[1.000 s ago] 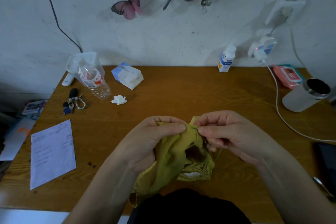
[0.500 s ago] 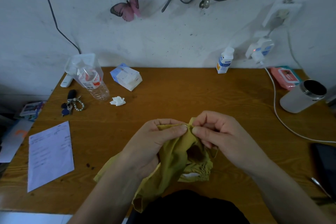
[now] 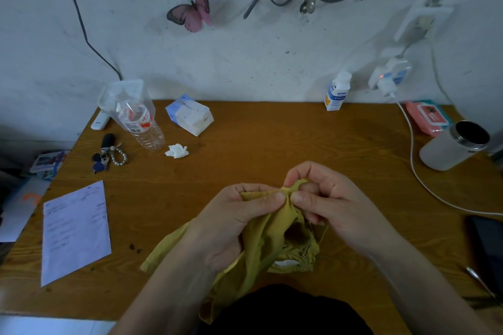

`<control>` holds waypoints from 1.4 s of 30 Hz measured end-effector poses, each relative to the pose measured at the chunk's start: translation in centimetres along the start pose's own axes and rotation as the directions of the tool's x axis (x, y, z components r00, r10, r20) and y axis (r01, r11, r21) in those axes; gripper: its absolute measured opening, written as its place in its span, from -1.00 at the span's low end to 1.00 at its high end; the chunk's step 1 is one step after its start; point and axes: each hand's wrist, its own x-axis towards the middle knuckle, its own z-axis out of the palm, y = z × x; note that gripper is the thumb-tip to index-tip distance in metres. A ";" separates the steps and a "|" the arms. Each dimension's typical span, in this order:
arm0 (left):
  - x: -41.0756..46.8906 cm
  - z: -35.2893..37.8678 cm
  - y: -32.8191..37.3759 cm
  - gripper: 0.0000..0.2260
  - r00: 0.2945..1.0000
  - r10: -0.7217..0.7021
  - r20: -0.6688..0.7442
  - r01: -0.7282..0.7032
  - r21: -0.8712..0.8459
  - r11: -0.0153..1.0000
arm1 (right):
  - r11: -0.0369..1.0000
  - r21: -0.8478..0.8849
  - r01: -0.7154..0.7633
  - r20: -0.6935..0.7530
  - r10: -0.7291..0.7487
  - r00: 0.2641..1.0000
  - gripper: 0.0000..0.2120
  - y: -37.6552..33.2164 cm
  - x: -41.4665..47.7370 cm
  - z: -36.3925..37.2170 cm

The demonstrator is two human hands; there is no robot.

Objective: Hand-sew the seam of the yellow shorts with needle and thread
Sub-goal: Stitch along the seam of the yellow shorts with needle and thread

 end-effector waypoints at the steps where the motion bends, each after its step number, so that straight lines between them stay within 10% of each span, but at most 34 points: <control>1: 0.0 0.1 -0.1 -0.73 1.000 0.001 -0.010 -0.001 0.006 1.000 | 1.000 0.000 -0.005 0.004 0.005 1.000 -0.92 0.0 0.1 0.0; 28: 0.0 -0.5 0.3 -0.89 0.993 0.101 -0.060 -0.095 0.088 0.992 | 0.877 -0.462 0.131 -0.165 -0.230 0.959 -0.88 0.2 0.2 1.1; 42: 0.1 0.1 0.1 -0.88 0.978 0.172 -0.121 -0.136 0.259 0.956 | 0.654 -0.678 0.335 -0.267 -0.644 0.717 -0.84 1.2 0.9 3.0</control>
